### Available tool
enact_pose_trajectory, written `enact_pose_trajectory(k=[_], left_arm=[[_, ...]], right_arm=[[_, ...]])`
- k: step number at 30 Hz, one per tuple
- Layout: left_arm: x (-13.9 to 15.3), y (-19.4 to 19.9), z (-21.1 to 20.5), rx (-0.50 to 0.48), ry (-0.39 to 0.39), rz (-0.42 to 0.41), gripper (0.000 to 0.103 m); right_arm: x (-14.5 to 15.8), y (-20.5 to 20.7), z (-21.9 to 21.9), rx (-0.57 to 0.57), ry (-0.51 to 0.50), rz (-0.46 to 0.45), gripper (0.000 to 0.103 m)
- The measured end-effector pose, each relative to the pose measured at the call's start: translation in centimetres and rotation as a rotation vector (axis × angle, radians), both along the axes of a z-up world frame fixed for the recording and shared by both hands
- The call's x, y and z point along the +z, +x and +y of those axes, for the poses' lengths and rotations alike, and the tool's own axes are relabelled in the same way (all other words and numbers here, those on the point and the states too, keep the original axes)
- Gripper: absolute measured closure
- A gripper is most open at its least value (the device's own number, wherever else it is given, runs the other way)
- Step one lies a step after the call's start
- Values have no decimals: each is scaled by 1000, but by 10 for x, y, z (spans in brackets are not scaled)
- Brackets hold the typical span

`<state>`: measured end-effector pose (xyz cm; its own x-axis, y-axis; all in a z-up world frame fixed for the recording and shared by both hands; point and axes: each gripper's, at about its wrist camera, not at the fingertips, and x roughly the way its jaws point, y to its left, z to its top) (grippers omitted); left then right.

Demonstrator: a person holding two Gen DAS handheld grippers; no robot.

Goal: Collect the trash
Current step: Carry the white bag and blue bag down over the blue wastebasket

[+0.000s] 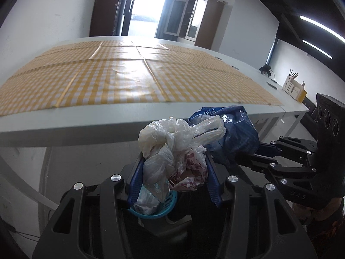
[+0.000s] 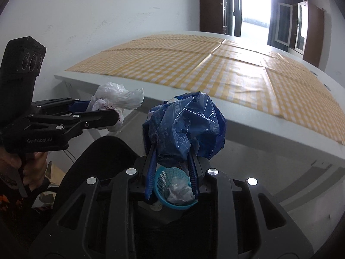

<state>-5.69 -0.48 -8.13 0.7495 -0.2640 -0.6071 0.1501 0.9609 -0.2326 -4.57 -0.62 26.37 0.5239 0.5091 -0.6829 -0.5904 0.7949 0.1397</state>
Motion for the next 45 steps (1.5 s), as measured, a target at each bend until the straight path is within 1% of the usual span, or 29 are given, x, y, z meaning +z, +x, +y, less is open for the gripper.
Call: enact_pose_trajectory(k=[7,13,21,25,32,37,45], left_arm=[[-29,-15,2,10,0,78,53],[-63,-7,8,39,-6,164,53],[-113,21,22,69,-13,274,53],[-140,46,31,102,-3,342,53],[-185,86,53,139,-68,477,53],[-215,111,59,157,-102,552,53],[-244,141,53,176,-128,625,53]], right_arm=[[-23,-31,0,46,-29,51,77],[-55,-29,7,45,-54,125,77],[-112,7,19,26,-90,270,77],[-140,30,31,26,-120,340,77],[-192,64,51,7,-151,487,77],[-220,77,57,-14,-170,551,77],[-260,109,74,-35,-193,651,77]])
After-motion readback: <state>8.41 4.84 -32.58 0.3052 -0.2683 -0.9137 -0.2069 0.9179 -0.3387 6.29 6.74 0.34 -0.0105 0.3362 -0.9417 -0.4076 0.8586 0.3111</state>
